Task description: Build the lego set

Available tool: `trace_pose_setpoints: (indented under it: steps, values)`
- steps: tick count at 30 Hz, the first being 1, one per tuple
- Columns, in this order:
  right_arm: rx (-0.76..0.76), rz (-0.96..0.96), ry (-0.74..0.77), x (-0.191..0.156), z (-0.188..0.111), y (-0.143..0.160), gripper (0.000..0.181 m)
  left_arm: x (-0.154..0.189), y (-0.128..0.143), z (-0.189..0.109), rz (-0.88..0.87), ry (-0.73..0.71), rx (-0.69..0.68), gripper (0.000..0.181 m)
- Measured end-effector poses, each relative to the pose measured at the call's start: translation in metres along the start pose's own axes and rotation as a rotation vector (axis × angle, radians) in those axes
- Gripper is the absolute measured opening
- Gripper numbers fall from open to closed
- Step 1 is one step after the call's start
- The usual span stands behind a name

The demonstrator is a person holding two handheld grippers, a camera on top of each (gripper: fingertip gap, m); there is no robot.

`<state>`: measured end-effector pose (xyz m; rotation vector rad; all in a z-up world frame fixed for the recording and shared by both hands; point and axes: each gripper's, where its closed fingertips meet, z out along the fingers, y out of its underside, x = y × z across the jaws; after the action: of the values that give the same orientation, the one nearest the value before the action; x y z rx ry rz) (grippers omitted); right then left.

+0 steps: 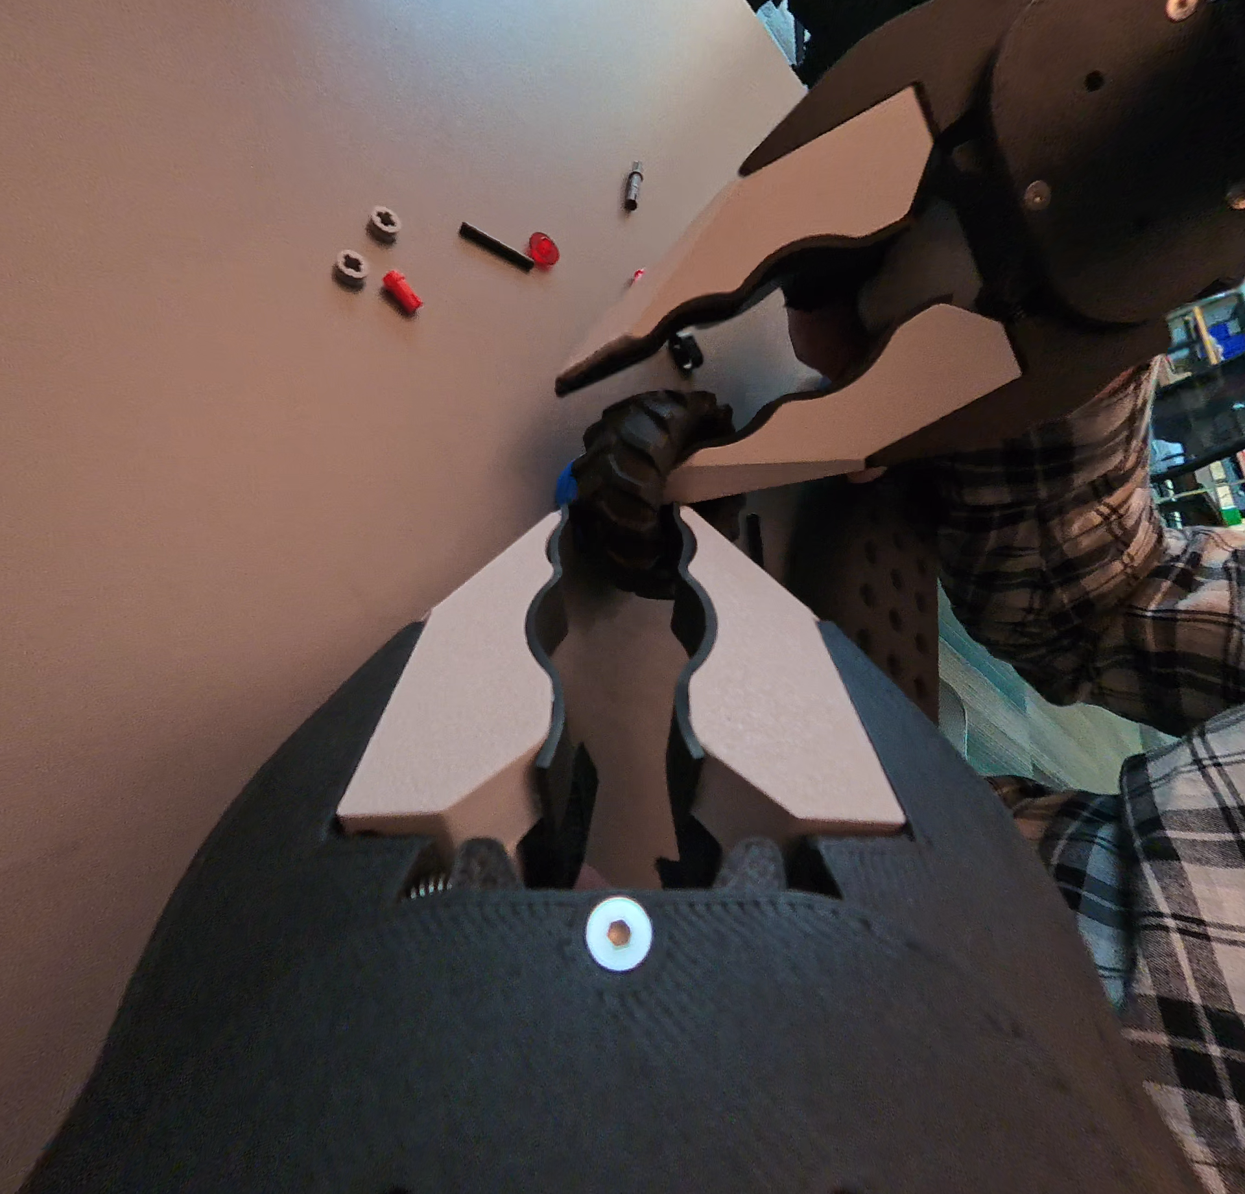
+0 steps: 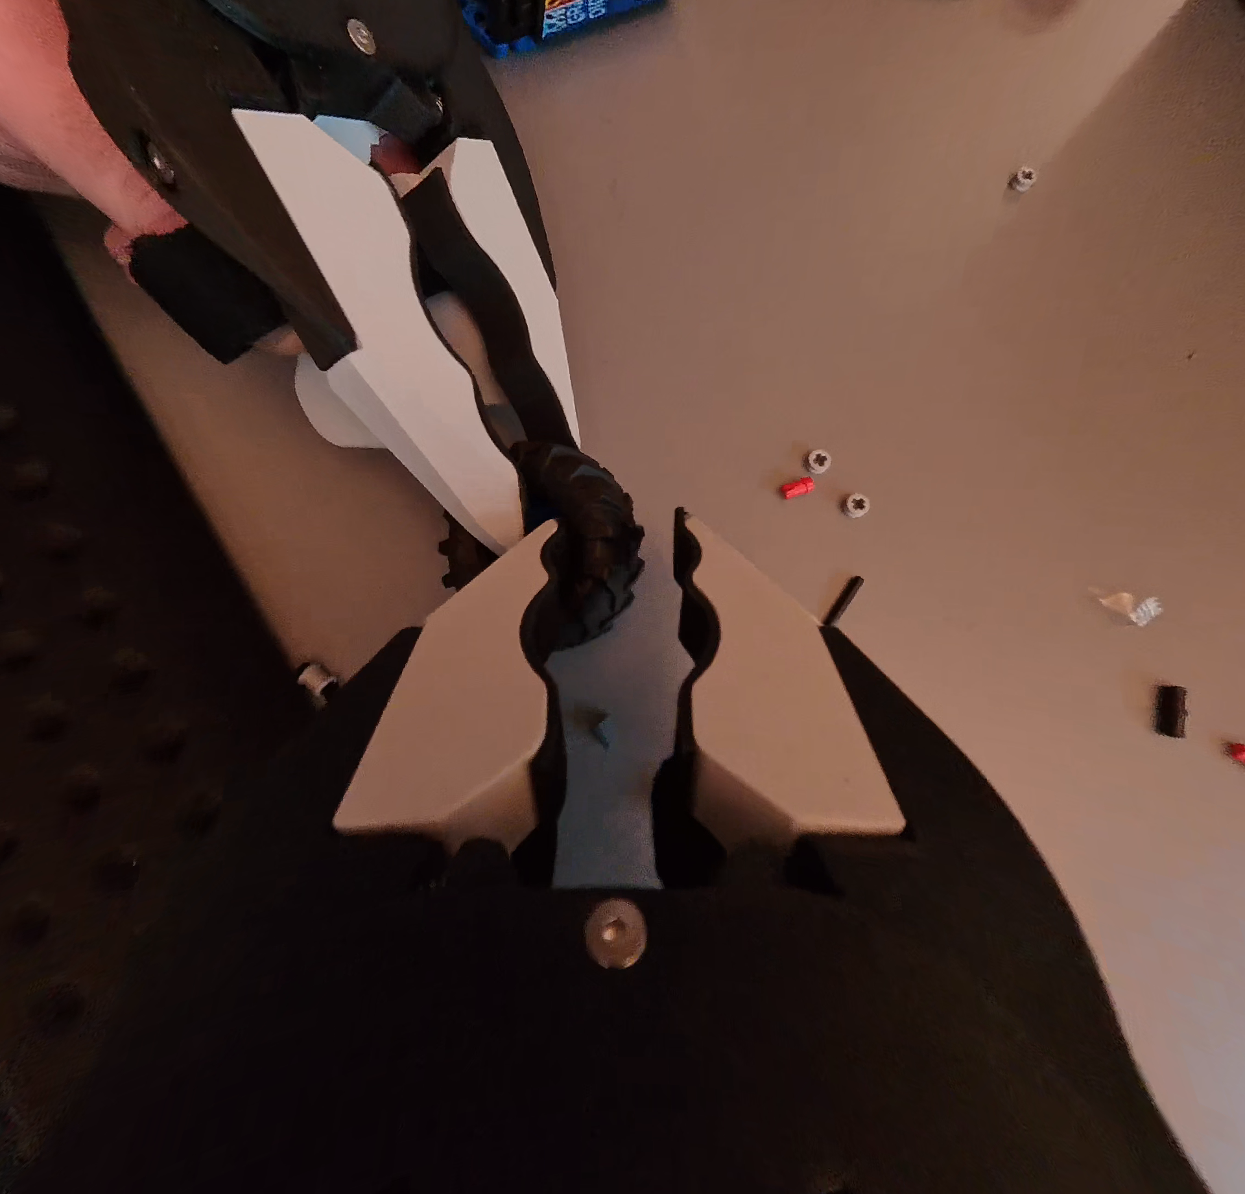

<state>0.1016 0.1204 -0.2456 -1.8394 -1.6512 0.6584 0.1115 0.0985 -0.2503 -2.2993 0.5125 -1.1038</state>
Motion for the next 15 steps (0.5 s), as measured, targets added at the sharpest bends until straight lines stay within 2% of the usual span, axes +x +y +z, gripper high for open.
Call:
trace_pose_setpoints:
  steps: [3, 6, 10, 15]
  values:
    - [-0.004, -0.032, 0.01, -0.002, -0.006, 0.002, 0.021, 0.003, 0.001, 0.003, 0.036, -0.01, -0.009, 0.026]
    - [0.036, 0.075, -0.131, -0.009, -0.007, 0.004, 0.023, 0.005, 0.001, 0.004, 0.049, 0.0, -0.011, 0.027]
    - [0.134, 0.215, -0.248, -0.006, -0.017, -0.002, 0.022, -0.004, -0.003, 0.001, 0.101, -0.072, -0.001, 0.027]
    - [0.097, 0.214, -0.238, -0.002, -0.016, 0.001, 0.019, -0.004, -0.004, 0.001, 0.169, -0.122, 0.002, 0.028]
